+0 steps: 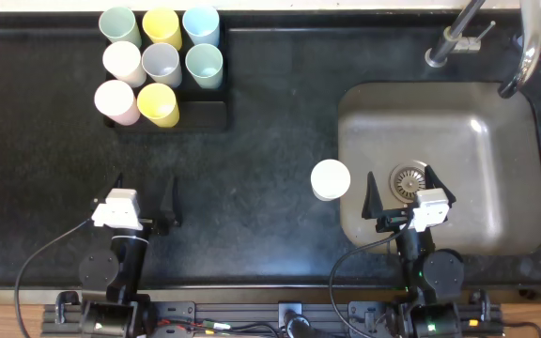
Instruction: Store Cups
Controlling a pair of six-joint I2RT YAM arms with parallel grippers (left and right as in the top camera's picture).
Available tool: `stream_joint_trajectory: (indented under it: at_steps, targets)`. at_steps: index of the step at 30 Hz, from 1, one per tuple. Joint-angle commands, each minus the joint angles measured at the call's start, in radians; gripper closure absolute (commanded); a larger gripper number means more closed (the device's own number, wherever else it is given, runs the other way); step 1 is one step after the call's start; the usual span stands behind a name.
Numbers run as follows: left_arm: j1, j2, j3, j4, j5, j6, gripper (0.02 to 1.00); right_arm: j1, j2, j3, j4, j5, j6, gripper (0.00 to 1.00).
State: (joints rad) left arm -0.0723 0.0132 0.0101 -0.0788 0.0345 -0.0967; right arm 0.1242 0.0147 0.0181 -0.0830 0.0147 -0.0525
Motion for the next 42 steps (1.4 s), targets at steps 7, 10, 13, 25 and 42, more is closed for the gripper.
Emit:
stream_joint_trajectory:
  at_steps: [7, 10, 13, 25, 42]
  targets:
    - [-0.008, -0.010, -0.002, -0.002, 0.016, 0.022, 0.018, -0.006, -0.010, -0.013, 0.005, 0.001, 0.005, 0.003]
    - [-0.008, -0.010, -0.002, -0.002, 0.016, 0.022, 0.018, -0.006, -0.010, -0.013, 0.005, 0.001, 0.004, 0.005]
    - [-0.008, -0.010, -0.002, -0.002, 0.016, 0.022, 0.018, -0.006, -0.010, -0.013, 0.005, 0.001, 0.004, 0.003]
    - [-0.008, -0.010, -0.002, -0.002, 0.016, 0.022, 0.018, -0.006, -0.010, -0.013, 0.005, 0.001, 0.004, 0.003]
    - [-0.008, -0.010, -0.002, -0.002, 0.016, 0.022, 0.018, -0.006, -0.010, -0.013, 0.019, 0.029, 0.004, 0.003]
